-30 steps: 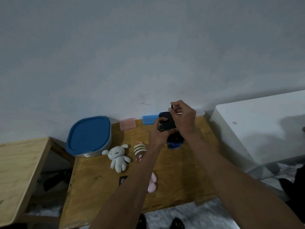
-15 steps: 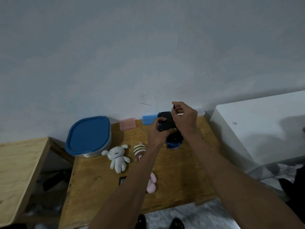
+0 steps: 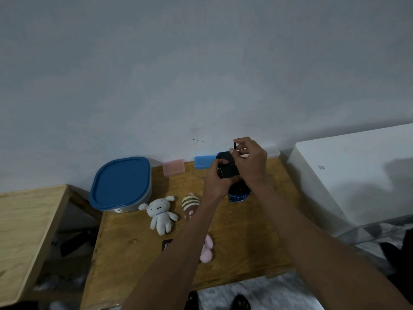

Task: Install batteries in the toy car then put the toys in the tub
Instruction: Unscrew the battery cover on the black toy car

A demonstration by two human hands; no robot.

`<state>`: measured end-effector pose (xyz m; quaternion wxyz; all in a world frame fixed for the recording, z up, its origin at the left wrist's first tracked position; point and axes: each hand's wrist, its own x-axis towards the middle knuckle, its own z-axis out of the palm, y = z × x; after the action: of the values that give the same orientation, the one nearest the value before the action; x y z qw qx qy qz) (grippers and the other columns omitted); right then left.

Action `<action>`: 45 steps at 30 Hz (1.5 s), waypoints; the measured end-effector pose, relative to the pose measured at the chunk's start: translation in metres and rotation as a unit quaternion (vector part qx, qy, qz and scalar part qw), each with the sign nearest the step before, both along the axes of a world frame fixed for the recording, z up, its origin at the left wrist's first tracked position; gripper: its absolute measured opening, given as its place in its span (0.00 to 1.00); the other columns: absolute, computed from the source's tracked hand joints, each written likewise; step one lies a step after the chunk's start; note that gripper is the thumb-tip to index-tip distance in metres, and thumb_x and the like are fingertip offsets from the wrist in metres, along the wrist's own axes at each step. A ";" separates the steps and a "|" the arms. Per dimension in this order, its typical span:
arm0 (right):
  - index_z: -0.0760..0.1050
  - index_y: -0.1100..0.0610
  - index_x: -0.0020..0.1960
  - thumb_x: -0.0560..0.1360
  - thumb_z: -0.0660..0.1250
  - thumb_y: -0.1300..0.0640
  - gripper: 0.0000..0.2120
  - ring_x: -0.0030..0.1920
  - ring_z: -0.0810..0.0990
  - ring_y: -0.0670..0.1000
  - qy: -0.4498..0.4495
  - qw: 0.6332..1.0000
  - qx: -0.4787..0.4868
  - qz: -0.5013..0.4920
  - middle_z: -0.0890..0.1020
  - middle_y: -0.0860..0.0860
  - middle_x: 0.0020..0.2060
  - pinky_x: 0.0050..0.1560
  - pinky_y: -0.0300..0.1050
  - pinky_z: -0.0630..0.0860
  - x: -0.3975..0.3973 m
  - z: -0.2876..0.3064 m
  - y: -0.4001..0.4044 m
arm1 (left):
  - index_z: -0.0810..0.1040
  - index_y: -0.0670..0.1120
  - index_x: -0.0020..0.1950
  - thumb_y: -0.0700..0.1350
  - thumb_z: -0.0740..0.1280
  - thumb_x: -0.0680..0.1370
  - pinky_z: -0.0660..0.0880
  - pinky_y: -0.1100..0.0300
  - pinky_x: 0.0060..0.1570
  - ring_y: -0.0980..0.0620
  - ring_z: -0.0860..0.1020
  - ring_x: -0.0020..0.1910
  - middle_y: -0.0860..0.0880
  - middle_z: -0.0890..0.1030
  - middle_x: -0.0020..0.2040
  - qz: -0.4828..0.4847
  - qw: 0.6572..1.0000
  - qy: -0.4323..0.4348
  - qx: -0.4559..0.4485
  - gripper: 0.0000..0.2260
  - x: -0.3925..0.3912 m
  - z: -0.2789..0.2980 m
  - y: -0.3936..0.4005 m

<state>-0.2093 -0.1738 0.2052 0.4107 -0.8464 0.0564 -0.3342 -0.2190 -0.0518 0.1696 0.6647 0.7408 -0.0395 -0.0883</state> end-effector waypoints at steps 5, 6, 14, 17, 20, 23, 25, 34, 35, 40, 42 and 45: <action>0.80 0.59 0.59 0.74 0.71 0.66 0.14 0.42 0.84 0.49 0.003 1.000 0.013 0.003 0.86 0.54 0.43 0.46 0.44 0.83 0.001 -0.001 0.001 | 0.73 0.51 0.57 0.45 0.81 0.68 0.83 0.45 0.51 0.46 0.82 0.54 0.47 0.81 0.57 -0.003 1.000 0.012 -0.005 0.23 0.002 -0.002 -0.001; 0.80 0.57 0.60 0.74 0.70 0.66 0.16 0.42 0.84 0.49 0.005 1.000 0.019 0.006 0.86 0.54 0.43 0.46 0.43 0.83 0.001 -0.001 0.000 | 0.73 0.51 0.57 0.45 0.81 0.68 0.83 0.45 0.51 0.46 0.82 0.55 0.46 0.81 0.57 -0.004 1.000 0.014 -0.007 0.23 0.002 -0.002 -0.001; 0.81 0.58 0.54 0.72 0.74 0.64 0.11 0.39 0.81 0.45 -0.003 1.000 0.023 -0.001 0.83 0.49 0.41 0.40 0.26 0.75 0.006 0.000 -0.004 | 0.71 0.53 0.56 0.47 0.81 0.67 0.82 0.44 0.53 0.45 0.82 0.56 0.46 0.81 0.58 -0.007 1.000 0.021 -0.002 0.24 0.009 -0.005 -0.003; 0.81 0.58 0.54 0.72 0.72 0.67 0.12 0.41 0.82 0.45 -0.005 0.999 0.029 0.013 0.84 0.49 0.43 0.43 0.33 0.80 0.006 -0.002 -0.004 | 0.71 0.52 0.57 0.45 0.81 0.68 0.82 0.44 0.53 0.45 0.81 0.56 0.46 0.80 0.58 -0.007 1.000 0.024 -0.004 0.24 0.011 -0.007 -0.004; 0.81 0.57 0.55 0.72 0.74 0.65 0.12 0.42 0.82 0.45 -0.002 0.999 0.031 0.012 0.84 0.51 0.46 0.42 0.34 0.80 0.008 -0.005 -0.004 | 0.71 0.51 0.57 0.44 0.80 0.69 0.82 0.44 0.53 0.45 0.82 0.56 0.45 0.80 0.58 -0.008 1.000 0.021 -0.004 0.24 0.013 -0.008 -0.006; 0.82 0.57 0.55 0.72 0.74 0.65 0.12 0.41 0.82 0.46 -0.005 0.999 0.049 -0.004 0.84 0.51 0.42 0.44 0.40 0.82 0.010 -0.005 -0.006 | 0.70 0.51 0.57 0.44 0.81 0.68 0.82 0.44 0.53 0.45 0.81 0.56 0.45 0.80 0.58 -0.004 1.000 0.017 0.009 0.25 0.015 -0.008 -0.006; 0.82 0.57 0.56 0.73 0.72 0.66 0.13 0.42 0.83 0.45 -0.006 0.998 0.057 0.002 0.85 0.51 0.42 0.46 0.42 0.83 0.011 -0.005 -0.006 | 0.70 0.52 0.57 0.45 0.81 0.68 0.82 0.44 0.53 0.44 0.81 0.56 0.45 0.80 0.59 -0.002 1.000 0.018 0.014 0.26 0.017 -0.008 -0.006; 0.80 0.54 0.55 0.73 0.72 0.65 0.12 0.40 0.83 0.45 0.012 0.997 0.080 0.003 0.83 0.49 0.40 0.41 0.40 0.83 0.011 -0.002 -0.006 | 0.69 0.49 0.59 0.43 0.80 0.69 0.82 0.45 0.53 0.46 0.81 0.56 0.45 0.80 0.59 -0.005 1.000 0.015 0.015 0.25 0.021 -0.007 -0.009; 0.80 0.54 0.55 0.73 0.72 0.65 0.13 0.39 0.83 0.44 0.011 0.997 0.078 0.001 0.83 0.49 0.39 0.41 0.40 0.82 0.012 -0.002 -0.006 | 0.69 0.49 0.59 0.43 0.80 0.69 0.82 0.46 0.53 0.46 0.81 0.56 0.46 0.79 0.59 -0.004 1.000 0.013 0.018 0.26 0.021 -0.007 -0.009; 0.80 0.55 0.56 0.73 0.70 0.66 0.13 0.41 0.84 0.47 0.011 0.996 0.089 0.004 0.84 0.51 0.40 0.43 0.41 0.83 0.013 -0.003 -0.008 | 0.69 0.49 0.60 0.42 0.80 0.70 0.82 0.48 0.54 0.47 0.80 0.57 0.47 0.78 0.59 -0.008 1.000 0.016 0.021 0.26 0.022 -0.007 -0.009; 0.80 0.55 0.57 0.74 0.71 0.66 0.13 0.41 0.84 0.46 0.011 0.995 0.101 0.001 0.84 0.51 0.40 0.43 0.41 0.83 0.014 -0.002 -0.009 | 0.69 0.50 0.59 0.41 0.80 0.70 0.82 0.47 0.55 0.47 0.80 0.58 0.47 0.78 0.60 -0.011 1.000 0.020 0.015 0.25 0.023 -0.008 -0.009; 0.79 0.54 0.58 0.74 0.71 0.65 0.14 0.40 0.83 0.43 0.003 0.992 0.123 -0.019 0.84 0.50 0.40 0.41 0.35 0.81 0.015 -0.001 -0.012 | 0.69 0.51 0.59 0.41 0.79 0.70 0.82 0.46 0.55 0.46 0.80 0.58 0.47 0.79 0.61 -0.009 1.000 0.026 0.011 0.25 0.025 -0.009 -0.008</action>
<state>-0.1943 -0.1863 0.2041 0.5056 -0.7889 0.1142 -0.3302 -0.1941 -0.0596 0.1601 0.6567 0.7449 -0.0285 -0.1139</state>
